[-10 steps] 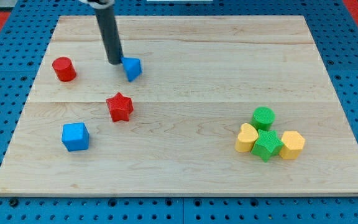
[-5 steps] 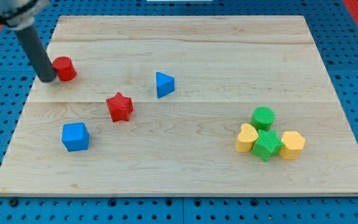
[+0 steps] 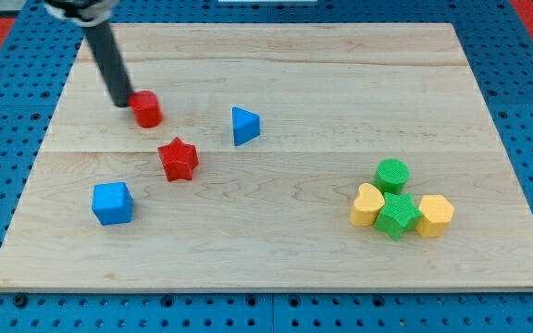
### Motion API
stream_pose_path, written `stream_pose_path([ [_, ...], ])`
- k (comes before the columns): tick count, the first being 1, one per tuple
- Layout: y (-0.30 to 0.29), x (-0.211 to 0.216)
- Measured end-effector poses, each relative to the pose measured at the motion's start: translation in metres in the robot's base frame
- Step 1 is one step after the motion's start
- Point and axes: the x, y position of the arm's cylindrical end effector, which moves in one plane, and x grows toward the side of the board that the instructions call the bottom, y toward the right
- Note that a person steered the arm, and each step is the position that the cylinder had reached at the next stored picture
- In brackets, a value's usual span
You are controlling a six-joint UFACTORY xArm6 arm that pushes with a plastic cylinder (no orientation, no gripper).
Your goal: Move red circle diagonal right above blue triangle
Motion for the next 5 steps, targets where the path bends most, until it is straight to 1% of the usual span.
stream_pose_path([
  [1,-0.038,-0.001],
  [2,-0.033,0.018],
  [3,0.028,0.018],
  [4,0.040,0.022],
  [5,0.016,0.039],
])
